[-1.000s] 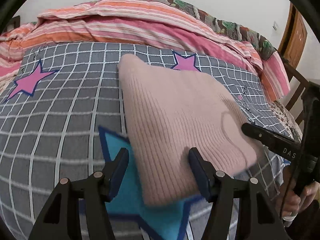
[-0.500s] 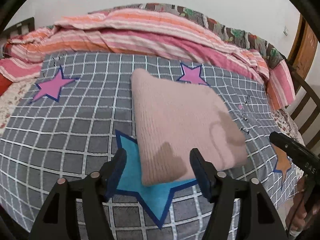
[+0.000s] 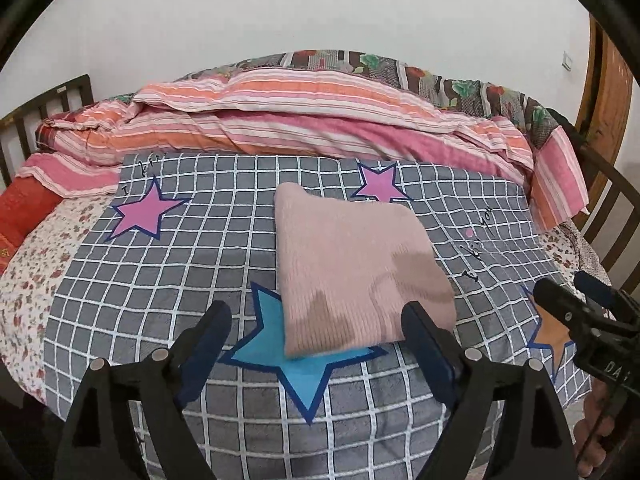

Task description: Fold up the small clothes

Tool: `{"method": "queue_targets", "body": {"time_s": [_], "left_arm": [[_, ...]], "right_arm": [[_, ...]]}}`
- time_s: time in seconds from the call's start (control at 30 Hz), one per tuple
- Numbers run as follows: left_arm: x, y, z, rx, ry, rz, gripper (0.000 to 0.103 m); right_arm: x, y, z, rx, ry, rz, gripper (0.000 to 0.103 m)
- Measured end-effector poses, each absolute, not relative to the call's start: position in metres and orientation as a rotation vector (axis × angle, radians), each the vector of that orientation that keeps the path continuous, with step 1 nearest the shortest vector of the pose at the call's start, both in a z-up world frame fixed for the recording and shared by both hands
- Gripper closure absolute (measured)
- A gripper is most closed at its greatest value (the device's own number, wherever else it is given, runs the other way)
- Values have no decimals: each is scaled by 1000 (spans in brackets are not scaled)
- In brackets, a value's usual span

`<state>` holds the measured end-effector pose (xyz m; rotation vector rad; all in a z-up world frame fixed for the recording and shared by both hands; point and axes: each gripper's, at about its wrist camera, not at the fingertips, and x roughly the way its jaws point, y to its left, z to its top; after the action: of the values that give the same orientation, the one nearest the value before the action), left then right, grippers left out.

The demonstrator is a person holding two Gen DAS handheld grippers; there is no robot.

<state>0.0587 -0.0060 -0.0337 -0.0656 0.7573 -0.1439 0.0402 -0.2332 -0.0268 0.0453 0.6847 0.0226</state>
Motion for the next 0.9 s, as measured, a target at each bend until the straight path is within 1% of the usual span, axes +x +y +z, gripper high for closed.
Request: {"method": "queue_targets", "body": {"time_s": [0.27,0.9], "left_arm": [[36,-10,-23,-44,745,-136,17],[17,-11,-19,-50,739,-131,17]], "right_arm": [[22,-238,-27,21,680,-10,8],[2,-246,-26,27,684,-33,8]]}}
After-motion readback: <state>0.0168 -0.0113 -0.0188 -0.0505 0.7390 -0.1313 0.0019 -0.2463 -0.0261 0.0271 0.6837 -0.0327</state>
